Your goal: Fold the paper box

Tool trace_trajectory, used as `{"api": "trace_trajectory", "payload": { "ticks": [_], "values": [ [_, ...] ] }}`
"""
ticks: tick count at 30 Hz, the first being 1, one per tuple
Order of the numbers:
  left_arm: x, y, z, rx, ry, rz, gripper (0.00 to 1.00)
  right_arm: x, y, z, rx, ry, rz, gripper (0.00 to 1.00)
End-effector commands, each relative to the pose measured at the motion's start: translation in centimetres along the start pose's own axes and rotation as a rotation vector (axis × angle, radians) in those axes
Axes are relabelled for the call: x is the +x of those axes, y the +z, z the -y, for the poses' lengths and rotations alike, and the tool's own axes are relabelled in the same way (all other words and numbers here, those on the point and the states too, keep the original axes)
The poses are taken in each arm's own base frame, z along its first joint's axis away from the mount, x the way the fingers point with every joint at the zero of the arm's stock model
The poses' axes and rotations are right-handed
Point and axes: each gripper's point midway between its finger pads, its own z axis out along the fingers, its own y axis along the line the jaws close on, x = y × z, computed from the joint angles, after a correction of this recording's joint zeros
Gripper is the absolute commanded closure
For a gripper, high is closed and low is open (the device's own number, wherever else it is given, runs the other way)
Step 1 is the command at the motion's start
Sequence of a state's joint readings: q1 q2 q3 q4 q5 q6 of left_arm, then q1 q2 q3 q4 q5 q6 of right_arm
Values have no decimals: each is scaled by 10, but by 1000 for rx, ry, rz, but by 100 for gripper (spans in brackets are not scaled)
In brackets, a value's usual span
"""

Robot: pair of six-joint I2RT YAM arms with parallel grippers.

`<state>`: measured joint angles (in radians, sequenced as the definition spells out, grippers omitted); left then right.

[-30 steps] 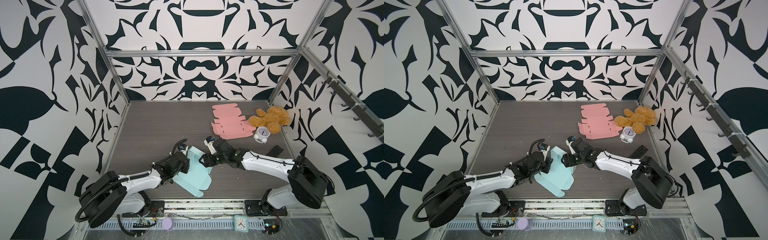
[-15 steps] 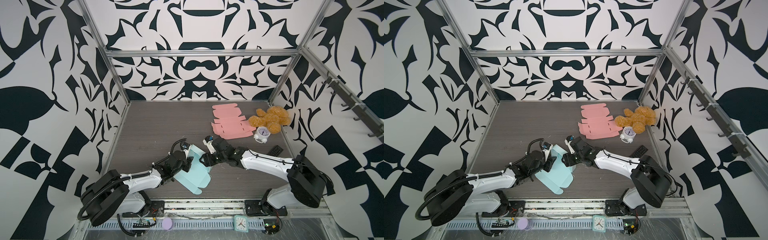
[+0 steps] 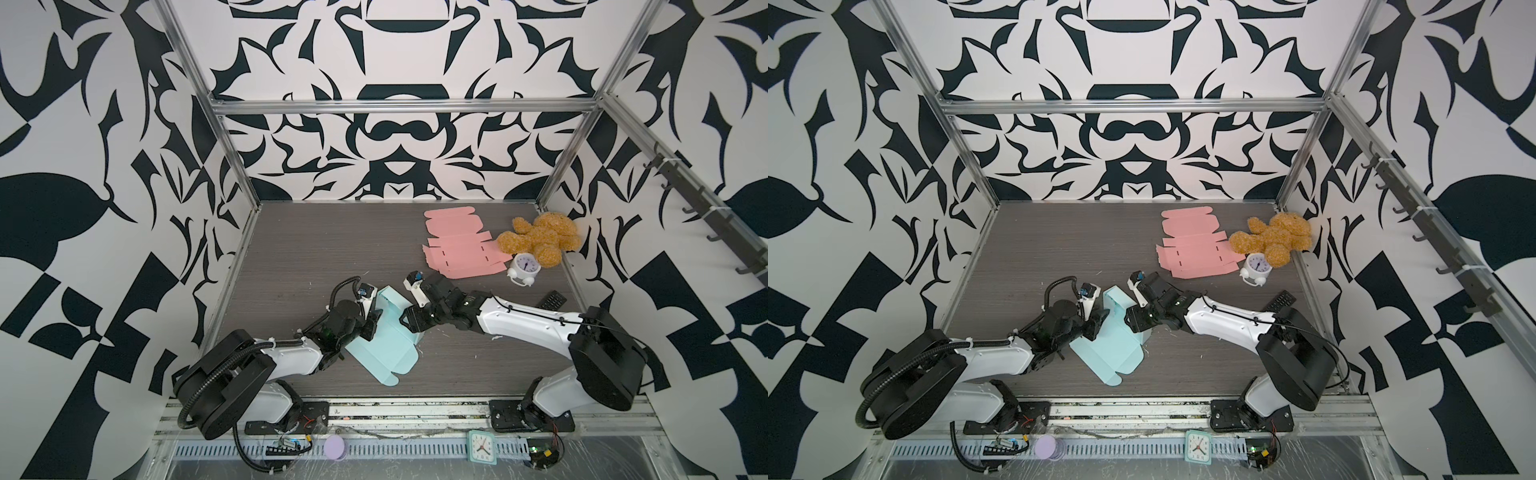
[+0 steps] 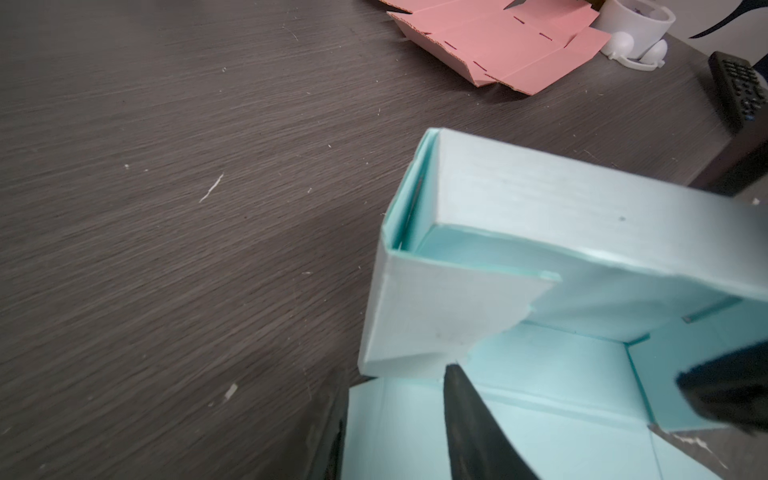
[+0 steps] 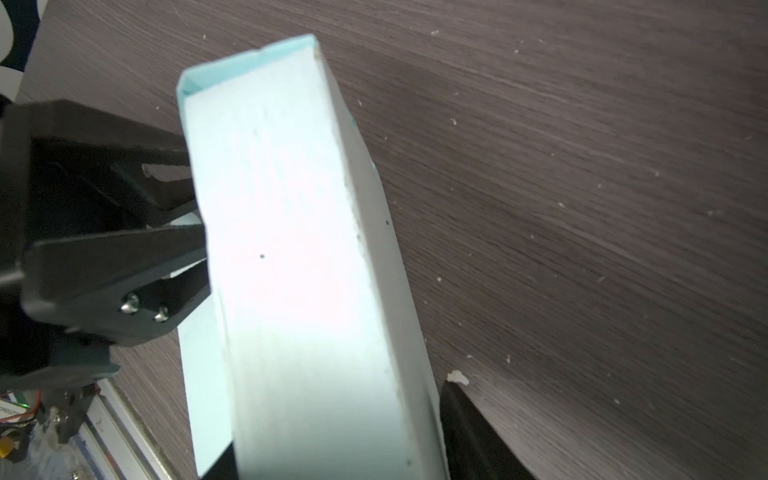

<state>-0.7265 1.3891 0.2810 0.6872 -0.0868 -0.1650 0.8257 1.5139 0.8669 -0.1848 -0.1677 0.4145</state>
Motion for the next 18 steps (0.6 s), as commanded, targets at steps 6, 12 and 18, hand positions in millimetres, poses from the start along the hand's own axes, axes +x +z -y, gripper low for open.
{"api": "trace_trajectory", "payload": {
  "ticks": [6, 12, 18],
  "values": [
    [-15, 7, 12, 115, 48, 88, 54, -13, -6, -2, 26, -46, 15, 46],
    [-21, 3, 12, 179, 20, 134, 54, -15, -5, -1, 41, -71, 4, 48],
    [-18, -1, 15, 203, -1, 127, 52, -17, -6, 7, 96, -108, -10, 47]
  ]
}}
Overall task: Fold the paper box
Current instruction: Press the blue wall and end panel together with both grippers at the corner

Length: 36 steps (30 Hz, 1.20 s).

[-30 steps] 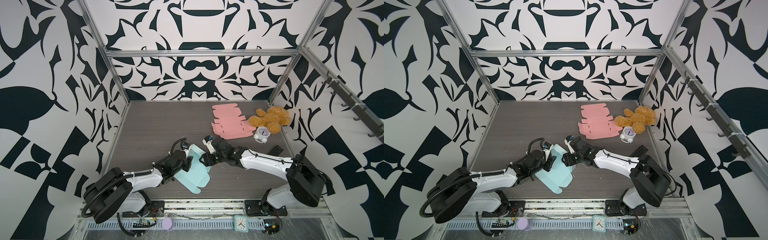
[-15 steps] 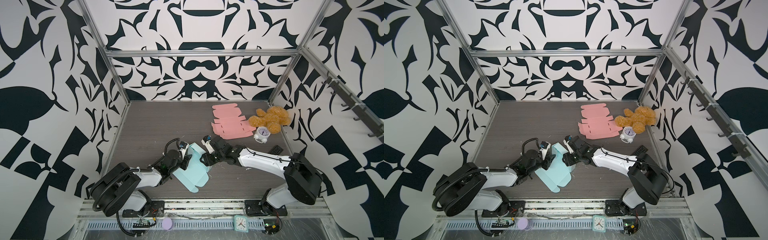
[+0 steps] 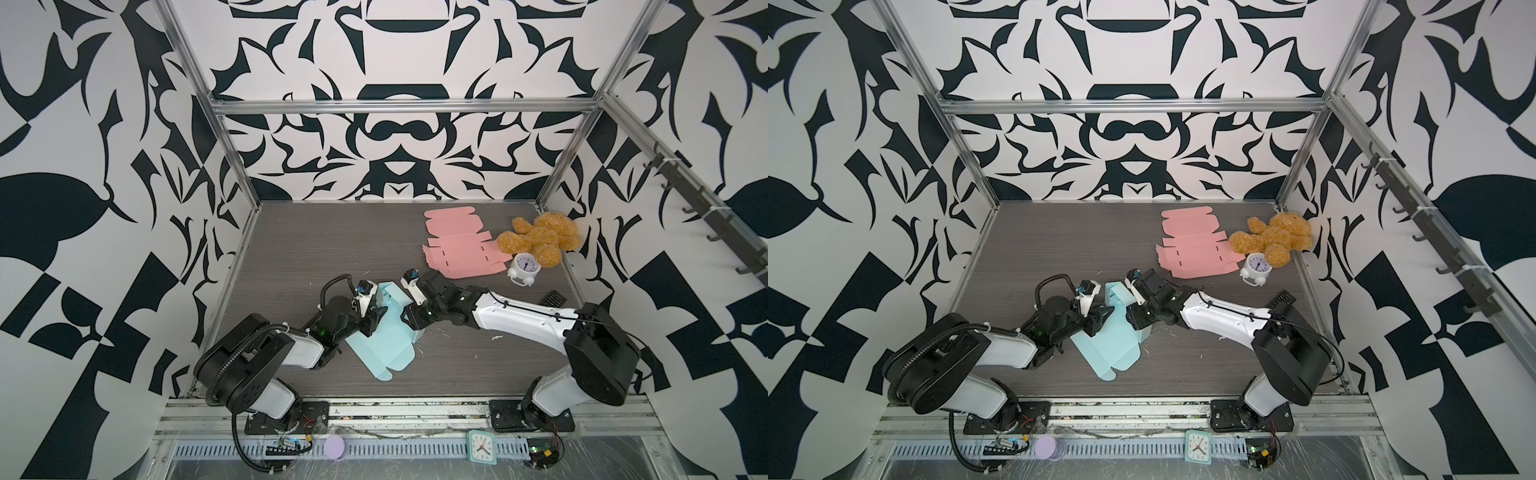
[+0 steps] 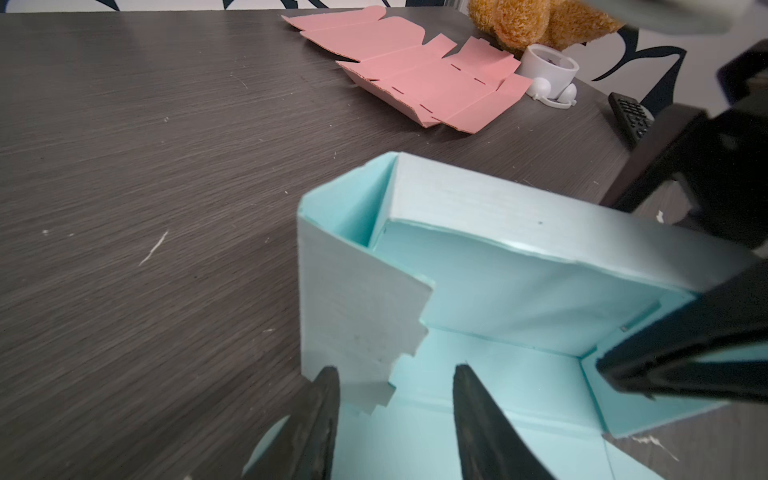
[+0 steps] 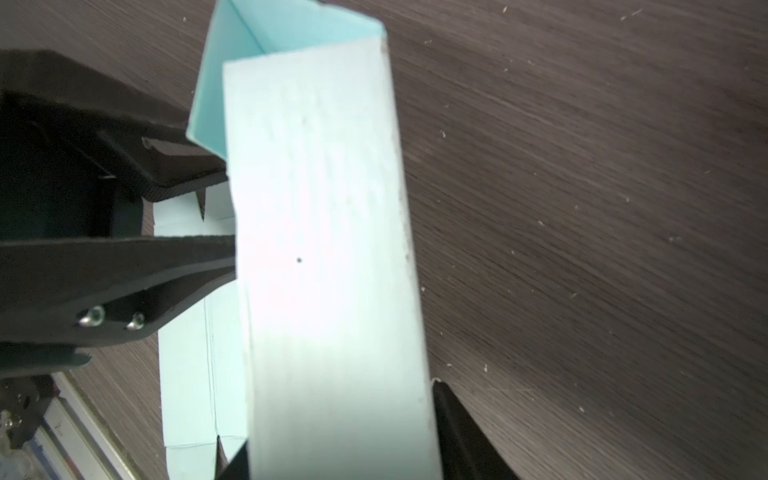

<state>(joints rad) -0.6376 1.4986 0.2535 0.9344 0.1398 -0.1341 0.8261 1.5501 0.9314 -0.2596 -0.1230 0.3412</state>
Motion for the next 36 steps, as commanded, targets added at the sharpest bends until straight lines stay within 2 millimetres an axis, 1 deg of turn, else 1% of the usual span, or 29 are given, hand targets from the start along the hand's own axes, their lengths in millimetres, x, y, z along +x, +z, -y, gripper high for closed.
{"api": "trace_trajectory", "payload": {
  "ticks": [1, 5, 7, 8, 12, 15, 20, 22, 23, 25, 28, 31, 36],
  "values": [
    [-7, -7, 7, 41, -8, 39, 52, -11, -9, 5, 54, -47, 15, 47],
    [-15, -18, 17, 78, -30, 37, 51, -14, -12, 8, 79, -78, 9, 48],
    [-15, -24, 18, 70, -43, 14, 51, -15, -14, 10, 91, -96, 6, 49],
    [-23, -31, 19, 62, -45, 30, 52, -15, -15, 11, 96, -107, 6, 49],
    [-36, -44, 14, 9, -48, 37, 54, -18, -18, 15, 124, -147, 7, 49],
    [-43, -47, 0, -30, -66, 46, 57, -18, -20, 22, 154, -175, 5, 49],
    [-51, -34, -20, -5, -110, 54, 58, -19, -24, 30, 163, -210, 1, 49],
    [-58, -27, -23, 25, -111, 62, 58, -19, -25, 32, 166, -223, -2, 49],
    [-51, -18, -25, 38, -118, 32, 57, -20, -26, 32, 161, -231, 0, 49],
    [-51, -7, -23, 75, -110, 8, 56, -21, -26, 32, 152, -241, 0, 49],
    [-48, 5, -18, 133, -104, -10, 52, -23, -24, 34, 148, -250, -3, 50],
    [-47, 13, -18, 155, -101, -19, 48, -27, -23, 38, 144, -254, -1, 51],
    [-44, 23, -21, 162, -90, -35, 47, -34, -25, 37, 124, -285, 14, 51]
  ]
}}
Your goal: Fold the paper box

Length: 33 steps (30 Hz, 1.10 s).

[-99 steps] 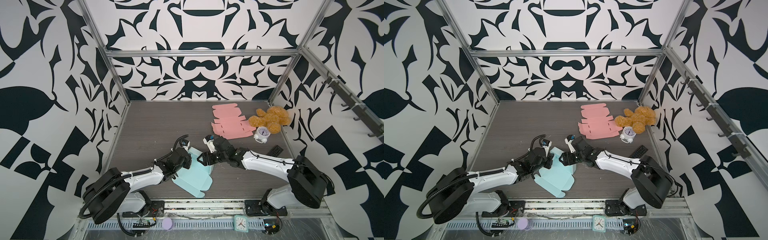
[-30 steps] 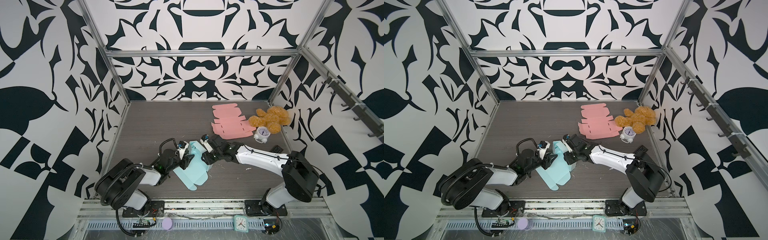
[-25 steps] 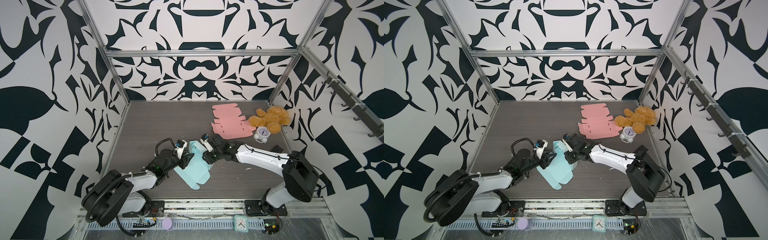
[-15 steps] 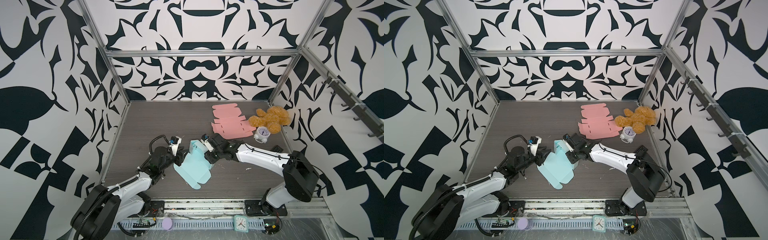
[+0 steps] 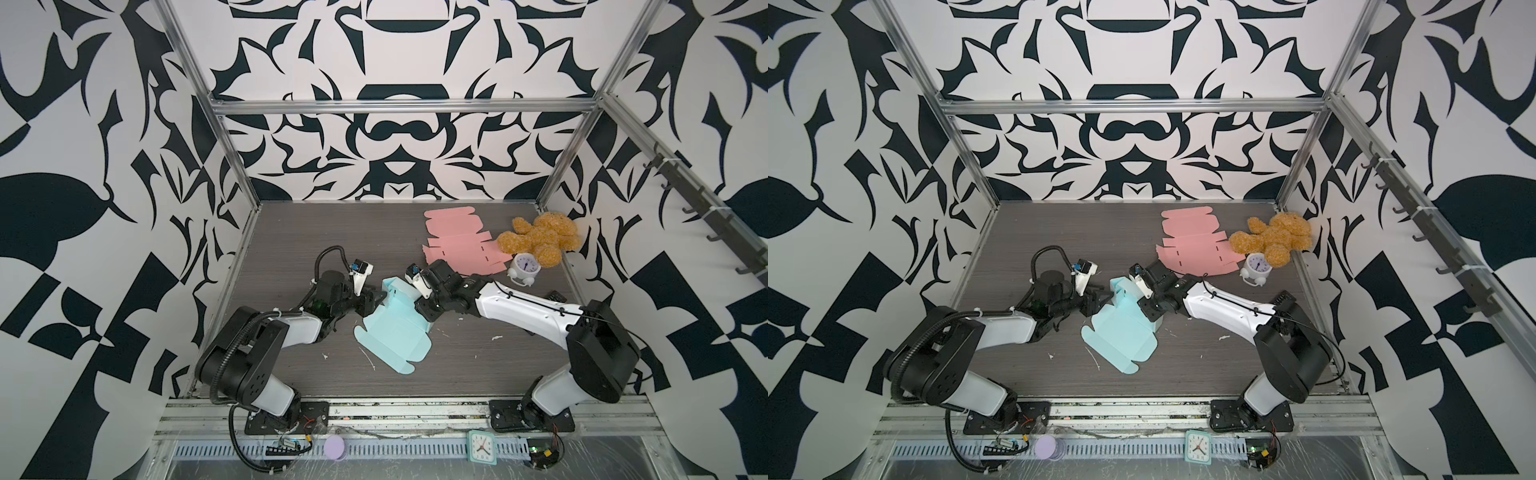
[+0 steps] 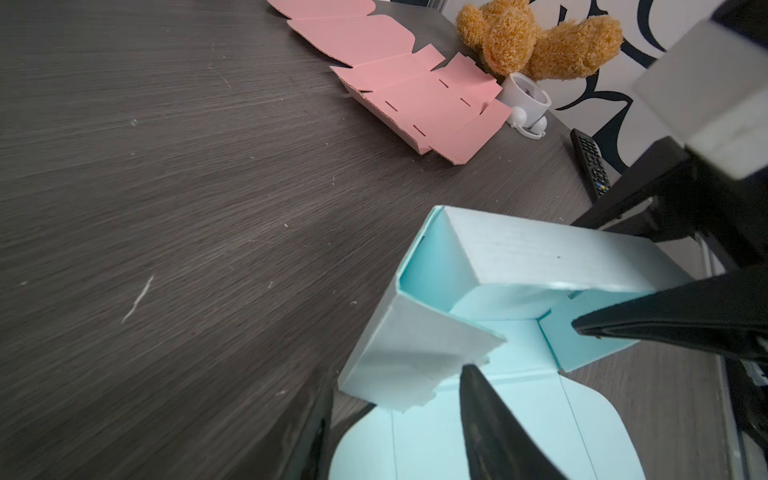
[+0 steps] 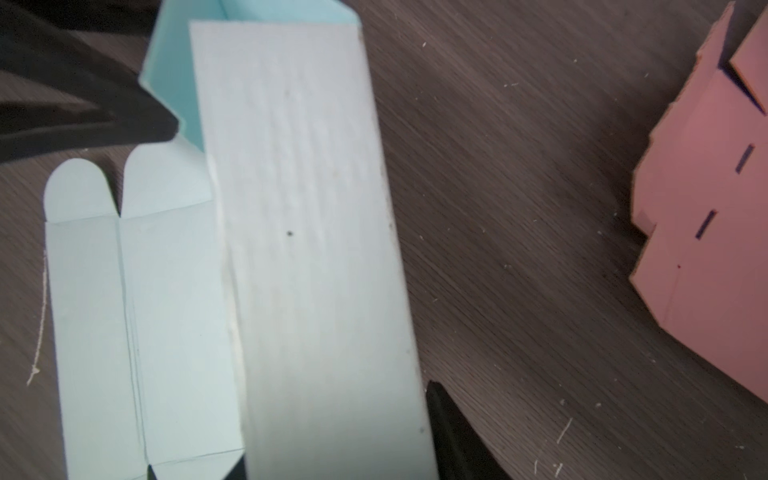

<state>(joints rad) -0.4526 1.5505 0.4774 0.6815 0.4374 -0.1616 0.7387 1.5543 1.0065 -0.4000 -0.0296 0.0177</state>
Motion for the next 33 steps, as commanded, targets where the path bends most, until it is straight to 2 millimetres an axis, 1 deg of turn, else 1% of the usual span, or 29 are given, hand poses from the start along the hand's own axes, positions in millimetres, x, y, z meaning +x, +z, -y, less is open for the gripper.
{"api": "trace_trajectory", "payload": {
  "ticks": [1, 8, 12, 17, 25, 29, 33],
  "values": [
    [-11, 7, 4, 43, 46, 23, 47, -21, -10, -2, -20, -41, 55, 51],
    [-14, 21, -7, 34, 80, 22, 47, -22, -1, -3, -29, -53, 29, 55],
    [-20, 24, -17, 72, 60, 53, 47, -24, 0, 1, -10, -67, 25, 57],
    [-23, 34, -12, 147, 64, 41, 44, -23, 4, 1, -11, -79, 11, 58],
    [-26, 46, -13, 191, 64, 9, 44, -26, 7, -3, -31, -95, 5, 61],
    [-27, 48, -14, 195, 71, 6, 47, -27, 9, -4, -38, -98, -1, 62],
    [-24, 51, -18, 180, 68, 2, 54, -27, 10, -5, -43, -96, -4, 62]
  ]
}}
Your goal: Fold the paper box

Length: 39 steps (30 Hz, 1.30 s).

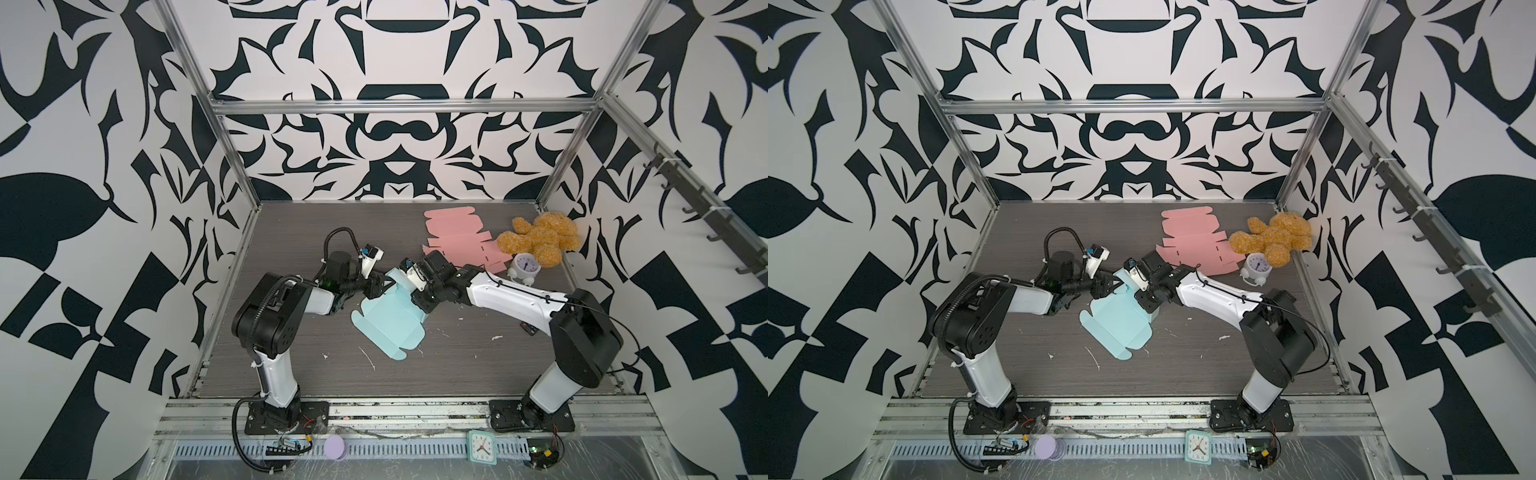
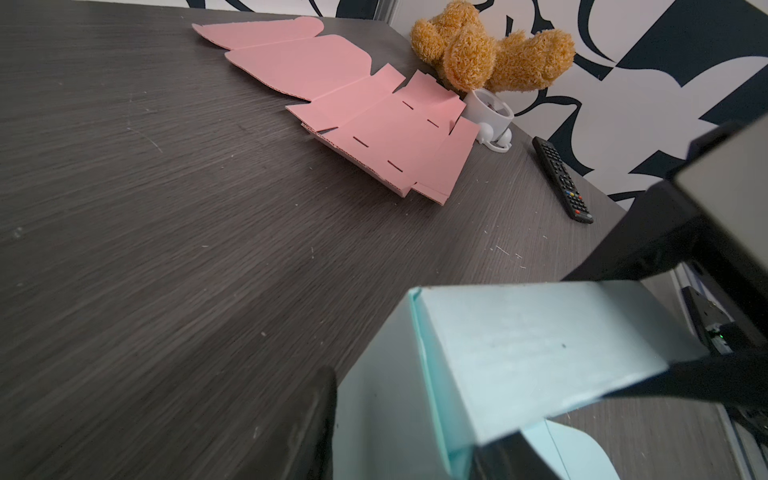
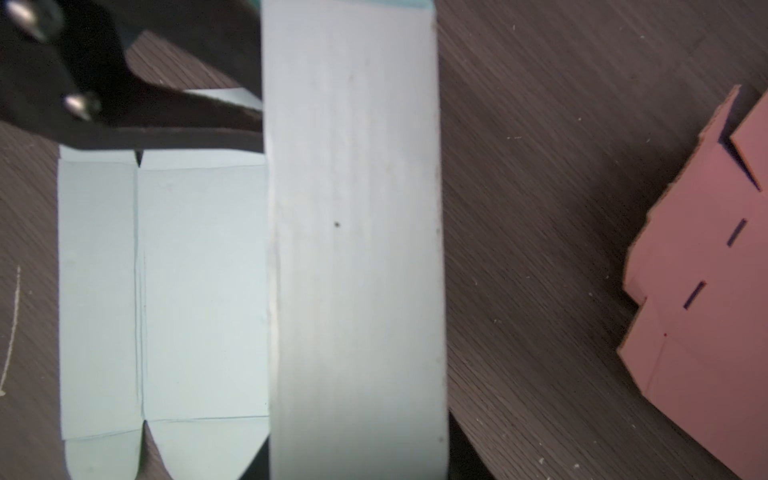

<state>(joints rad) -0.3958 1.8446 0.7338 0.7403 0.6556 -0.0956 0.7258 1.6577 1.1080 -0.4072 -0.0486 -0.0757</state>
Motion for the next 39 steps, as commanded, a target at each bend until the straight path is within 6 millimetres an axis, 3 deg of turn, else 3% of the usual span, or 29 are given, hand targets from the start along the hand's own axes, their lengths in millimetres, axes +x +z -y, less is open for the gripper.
{"api": "trace_trajectory", "payload": {
  "ticks": [1, 12, 22, 32, 39],
  "values": [
    [3, 2, -2, -5, 14, -4, 56, -6, -4, -6, -31, -13, 4, 62],
    [19, -1, -15, -194, 80, -33, 72, -6, -6, -10, -54, 28, 7, 64],
    [18, 6, -7, -236, 113, -39, 88, -5, -10, -26, -131, 83, 23, 64],
    [19, 10, -2, -282, 101, -34, 88, 2, -19, -70, -184, 46, 30, 57],
    [25, 7, -1, -291, 88, -15, 83, 18, -20, -67, -148, 33, 42, 56]
  ]
}}
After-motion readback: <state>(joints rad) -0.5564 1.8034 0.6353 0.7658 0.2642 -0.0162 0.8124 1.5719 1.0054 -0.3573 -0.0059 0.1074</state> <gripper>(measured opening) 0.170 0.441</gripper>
